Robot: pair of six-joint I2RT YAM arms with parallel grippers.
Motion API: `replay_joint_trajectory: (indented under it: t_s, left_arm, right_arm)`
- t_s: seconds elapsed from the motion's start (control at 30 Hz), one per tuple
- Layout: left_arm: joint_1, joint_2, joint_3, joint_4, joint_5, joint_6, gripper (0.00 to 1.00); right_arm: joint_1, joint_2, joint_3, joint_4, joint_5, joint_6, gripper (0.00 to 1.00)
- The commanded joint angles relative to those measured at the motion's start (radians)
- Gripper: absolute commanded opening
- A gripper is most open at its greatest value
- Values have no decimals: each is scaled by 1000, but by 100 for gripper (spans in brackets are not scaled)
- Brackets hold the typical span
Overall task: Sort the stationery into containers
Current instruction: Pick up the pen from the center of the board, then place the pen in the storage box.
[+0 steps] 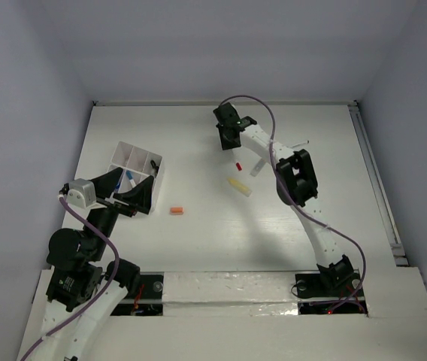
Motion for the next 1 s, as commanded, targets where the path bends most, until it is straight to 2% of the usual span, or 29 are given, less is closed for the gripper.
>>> replay_joint_trajectory:
  t_s: [0.0, 0.1, 0.17, 0.2, 0.23, 0.3, 0.47, 0.5, 0.67, 0.73, 0.83, 0.97]
  left_arm:
    - [-5, -3, 7, 41, 5, -4, 99]
    - [-5, -7, 5, 39, 3, -4, 99]
    - [4, -6, 5, 41, 3, -5, 99]
    - [4, -6, 7, 41, 3, -4, 99]
    - [4, -4, 7, 41, 5, -5, 99]
    - [4, -3, 5, 41, 3, -4, 99]
    - [4, 2, 5, 39, 2, -4, 99]
    - [4, 2, 5, 39, 2, -4, 99]
    - [13, 5, 5, 42, 8, -4, 99]
    - [13, 11, 5, 42, 11, -7, 99]
    - [22, 17, 7, 44, 11, -7, 99]
    - [32, 6, 7, 45, 11, -7, 99]
  right_arm:
    - [4, 37, -3, -83, -22, -51, 32]
    - [4, 32, -18, -97, -19, -75, 35]
    - [4, 26, -24, -92, -25, -92, 25]
    - [4, 26, -24, -88, -20, -94, 12]
    - [4, 25, -24, -81, -16, -95, 6]
    - [4, -1, -44, -25, 15, -123, 0]
    - [4, -133, -182, 253, 58, -204, 0]
    - [4, -203, -211, 297, 47, -206, 0]
    - [39, -453, -458, 674, -187, -102, 0]
    - [119, -529, -570, 844, -214, -89, 0]
    - [222, -550, -622, 972, -267, -37, 0]
    - [311, -499, -622, 1224, -376, 107, 0]
